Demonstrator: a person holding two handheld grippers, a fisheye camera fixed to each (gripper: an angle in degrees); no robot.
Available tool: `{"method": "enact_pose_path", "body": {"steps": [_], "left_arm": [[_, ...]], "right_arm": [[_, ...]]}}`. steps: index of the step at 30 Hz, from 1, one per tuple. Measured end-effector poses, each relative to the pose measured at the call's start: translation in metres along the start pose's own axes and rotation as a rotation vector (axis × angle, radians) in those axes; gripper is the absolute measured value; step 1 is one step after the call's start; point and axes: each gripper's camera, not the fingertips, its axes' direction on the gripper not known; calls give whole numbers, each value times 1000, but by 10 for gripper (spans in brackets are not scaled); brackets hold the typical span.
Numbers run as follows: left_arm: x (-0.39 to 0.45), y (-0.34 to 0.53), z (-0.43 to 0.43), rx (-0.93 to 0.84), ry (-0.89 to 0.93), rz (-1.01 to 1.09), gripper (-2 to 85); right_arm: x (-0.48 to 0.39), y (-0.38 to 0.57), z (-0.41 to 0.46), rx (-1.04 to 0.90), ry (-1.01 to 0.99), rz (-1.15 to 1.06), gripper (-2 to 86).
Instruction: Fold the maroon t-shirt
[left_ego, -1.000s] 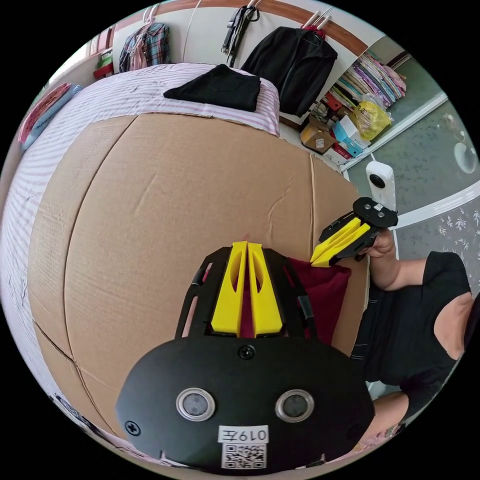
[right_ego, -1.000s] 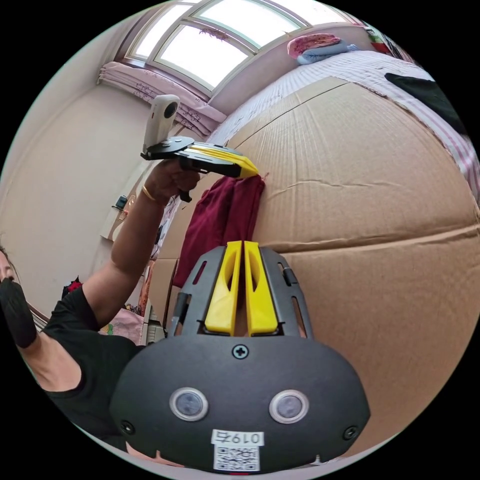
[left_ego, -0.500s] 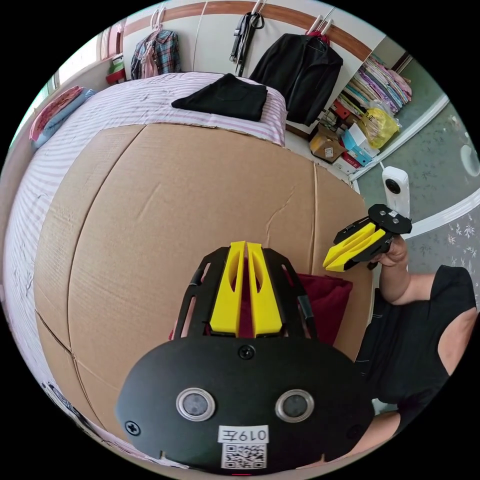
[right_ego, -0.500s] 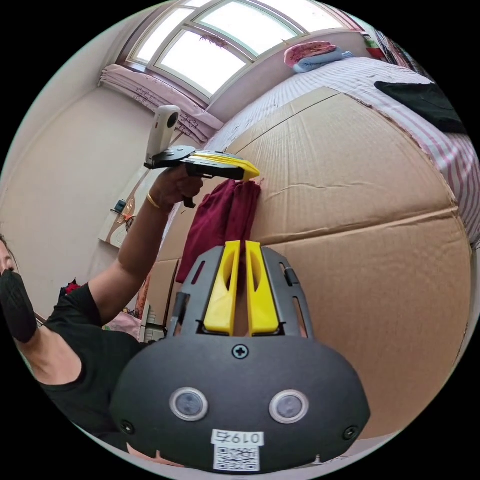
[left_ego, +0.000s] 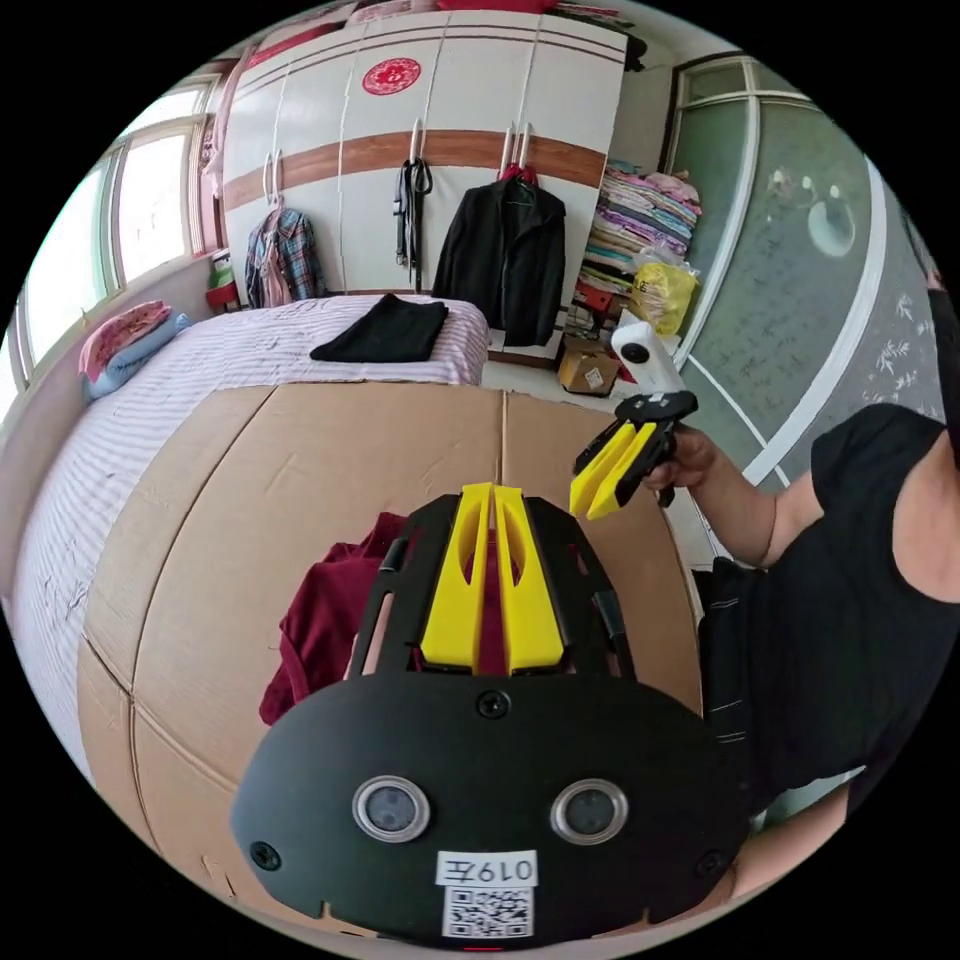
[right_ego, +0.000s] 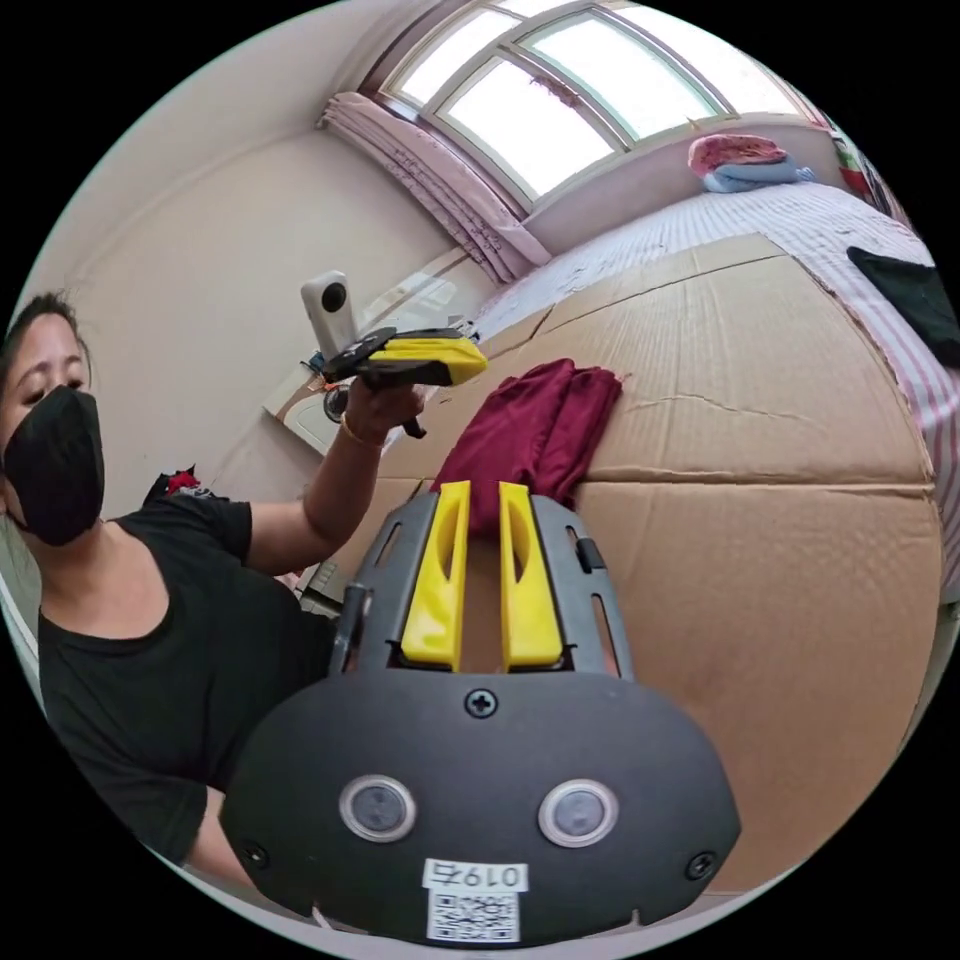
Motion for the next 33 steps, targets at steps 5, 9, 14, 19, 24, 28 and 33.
{"method": "enact_pose_path", "body": {"steps": [5, 9, 14, 19, 24, 28, 33], "left_arm": [[22, 21, 24, -46, 110, 31, 21], [31, 19, 48, -107, 137, 39, 42], [31, 21, 65, -153, 220, 55, 66], [21, 30, 63, -134, 329, 35, 69], [22, 39, 65, -168, 353, 26, 70], [31, 41, 66, -192, 346, 40, 67], [38, 43, 65, -191, 378, 31, 48]], "right_arm": [[-9, 7, 13, -48, 96, 31, 56], [-8, 15, 10, -18, 85, 53, 57], [-12, 20, 2, -15, 93, 28, 64], [-11, 19, 7, -38, 70, 19, 69], [-9, 18, 9, -53, 77, 25, 71], [-10, 17, 8, -48, 63, 21, 69], [-15, 10, 14, -72, 65, 3, 49]]}}
